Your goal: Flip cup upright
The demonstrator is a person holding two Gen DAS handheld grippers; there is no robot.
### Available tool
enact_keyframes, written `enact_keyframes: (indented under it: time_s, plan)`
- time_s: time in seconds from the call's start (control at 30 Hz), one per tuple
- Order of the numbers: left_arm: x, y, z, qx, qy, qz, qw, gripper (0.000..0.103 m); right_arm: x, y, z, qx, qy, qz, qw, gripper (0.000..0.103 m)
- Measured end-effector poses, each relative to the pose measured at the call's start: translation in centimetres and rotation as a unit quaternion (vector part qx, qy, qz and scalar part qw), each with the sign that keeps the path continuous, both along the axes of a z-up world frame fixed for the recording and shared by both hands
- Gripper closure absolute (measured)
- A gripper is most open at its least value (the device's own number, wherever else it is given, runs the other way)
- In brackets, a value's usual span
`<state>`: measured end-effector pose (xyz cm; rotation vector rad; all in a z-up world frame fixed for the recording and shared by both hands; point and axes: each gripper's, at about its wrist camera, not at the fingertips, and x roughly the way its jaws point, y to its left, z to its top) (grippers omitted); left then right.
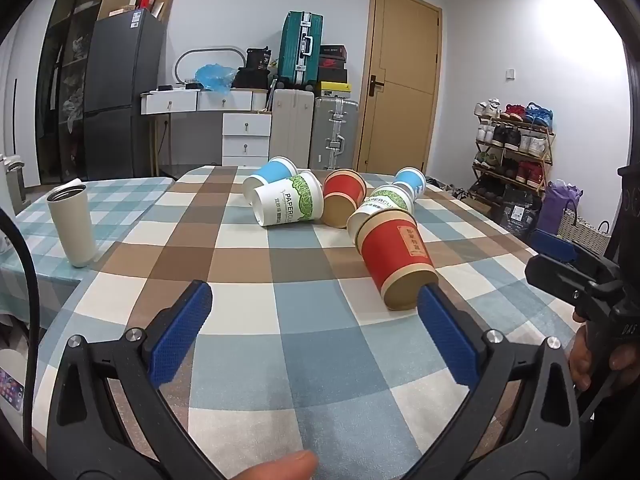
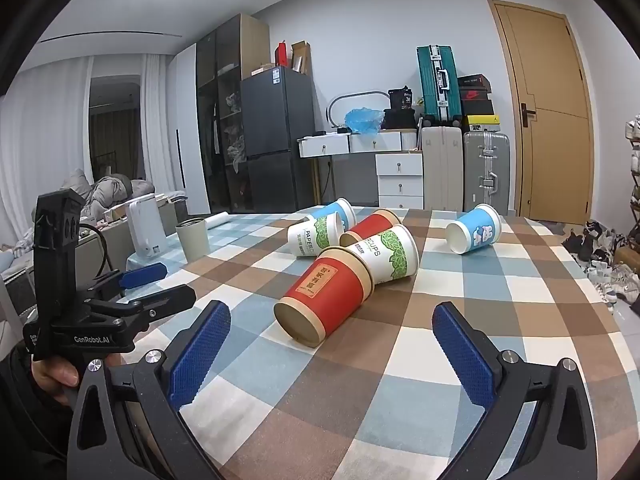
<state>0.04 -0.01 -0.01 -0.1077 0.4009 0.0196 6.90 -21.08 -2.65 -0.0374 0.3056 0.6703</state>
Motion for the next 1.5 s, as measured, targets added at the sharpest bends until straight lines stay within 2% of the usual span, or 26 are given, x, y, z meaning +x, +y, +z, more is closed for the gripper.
enact_keyframes:
  time_s: [0.43, 1.5]
  plan:
    - [-0.21, -0.01, 0.18, -0.002, 0.000, 0.000, 1.0000, 0.001, 0.58, -0.25, -0.16, 0.005, 0.027, -0.002, 1.000, 0.000]
    - [-0.01, -0.17, 0.06, 0.002, 0.001, 0.000, 1.0000, 0.001, 0.71, -0.29, -0.13, 0.003, 0.029, -0.003, 1.000, 0.000]
